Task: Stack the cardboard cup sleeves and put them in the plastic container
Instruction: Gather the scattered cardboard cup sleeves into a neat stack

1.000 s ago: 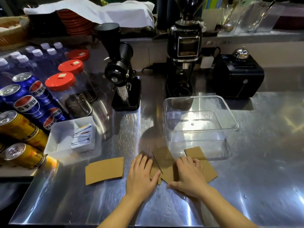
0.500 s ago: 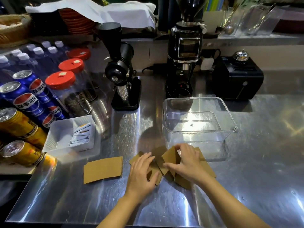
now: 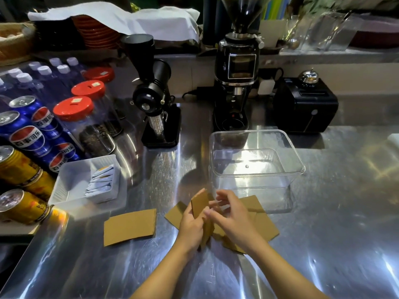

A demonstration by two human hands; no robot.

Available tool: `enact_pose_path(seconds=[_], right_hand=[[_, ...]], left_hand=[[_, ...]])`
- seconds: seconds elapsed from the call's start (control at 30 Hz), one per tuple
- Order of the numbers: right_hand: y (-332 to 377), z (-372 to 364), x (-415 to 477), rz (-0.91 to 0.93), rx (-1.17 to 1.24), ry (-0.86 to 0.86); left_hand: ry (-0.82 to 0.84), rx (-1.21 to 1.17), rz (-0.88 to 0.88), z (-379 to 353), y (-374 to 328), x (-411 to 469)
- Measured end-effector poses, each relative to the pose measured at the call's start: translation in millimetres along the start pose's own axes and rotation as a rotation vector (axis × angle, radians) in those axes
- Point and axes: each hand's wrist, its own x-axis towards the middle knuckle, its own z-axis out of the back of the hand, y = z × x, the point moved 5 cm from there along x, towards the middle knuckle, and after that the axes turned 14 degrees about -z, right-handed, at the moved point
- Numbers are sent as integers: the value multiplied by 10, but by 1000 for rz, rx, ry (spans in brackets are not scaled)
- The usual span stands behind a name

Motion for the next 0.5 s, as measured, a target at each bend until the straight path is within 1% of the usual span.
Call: enact_pose_path(seconds=[0.07,0.13,0.2,0.27,0.33,0.5], right_hand=[[-140,178,35,-49,-133,-179],[-318,337,73,-115,-353,-282],[-506,429,103,-196,-569,-274],[-665,495,131,-289,-694,-244],[-749,551,165,-364,-723,-242],[-792,639,271,-436,-750,-236]], left_hand=[[-70,5,35,26,14,-5],[-115,-8,70,29,22,-18],[-131,-45,77,18,22,-30],[-136,-74,88,9,31,-40],[-147,-86,114,0,63,-56],[-157,-104,165,-43,119,-98]])
